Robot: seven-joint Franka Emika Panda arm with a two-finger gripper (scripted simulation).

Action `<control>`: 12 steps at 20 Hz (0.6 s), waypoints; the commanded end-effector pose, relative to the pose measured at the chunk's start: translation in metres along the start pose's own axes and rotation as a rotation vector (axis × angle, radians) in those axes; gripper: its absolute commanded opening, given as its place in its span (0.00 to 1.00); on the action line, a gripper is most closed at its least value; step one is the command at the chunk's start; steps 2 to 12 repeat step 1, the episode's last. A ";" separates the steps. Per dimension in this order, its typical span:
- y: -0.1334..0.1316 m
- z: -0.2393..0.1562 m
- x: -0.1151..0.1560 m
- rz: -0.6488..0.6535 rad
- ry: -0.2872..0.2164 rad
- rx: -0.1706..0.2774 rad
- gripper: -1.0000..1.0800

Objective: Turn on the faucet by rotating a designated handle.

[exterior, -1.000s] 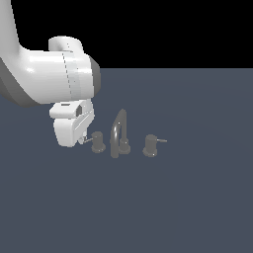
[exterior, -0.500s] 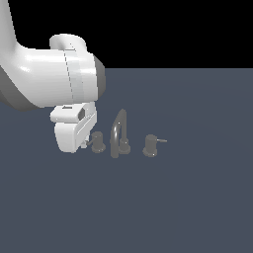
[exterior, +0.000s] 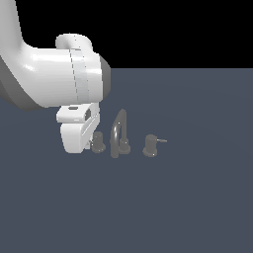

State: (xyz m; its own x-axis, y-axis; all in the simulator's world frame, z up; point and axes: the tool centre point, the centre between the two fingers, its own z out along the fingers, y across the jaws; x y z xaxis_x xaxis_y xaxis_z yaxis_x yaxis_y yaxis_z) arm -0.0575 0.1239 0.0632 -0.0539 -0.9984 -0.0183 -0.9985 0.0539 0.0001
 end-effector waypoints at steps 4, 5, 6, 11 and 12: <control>-0.009 -0.001 0.044 0.064 0.018 0.001 0.00; -0.009 -0.001 0.044 0.064 0.018 0.001 0.00; -0.009 -0.001 0.044 0.064 0.018 0.001 0.00; -0.009 -0.001 0.044 0.064 0.018 0.001 0.00; -0.009 -0.001 0.044 0.064 0.018 0.001 0.00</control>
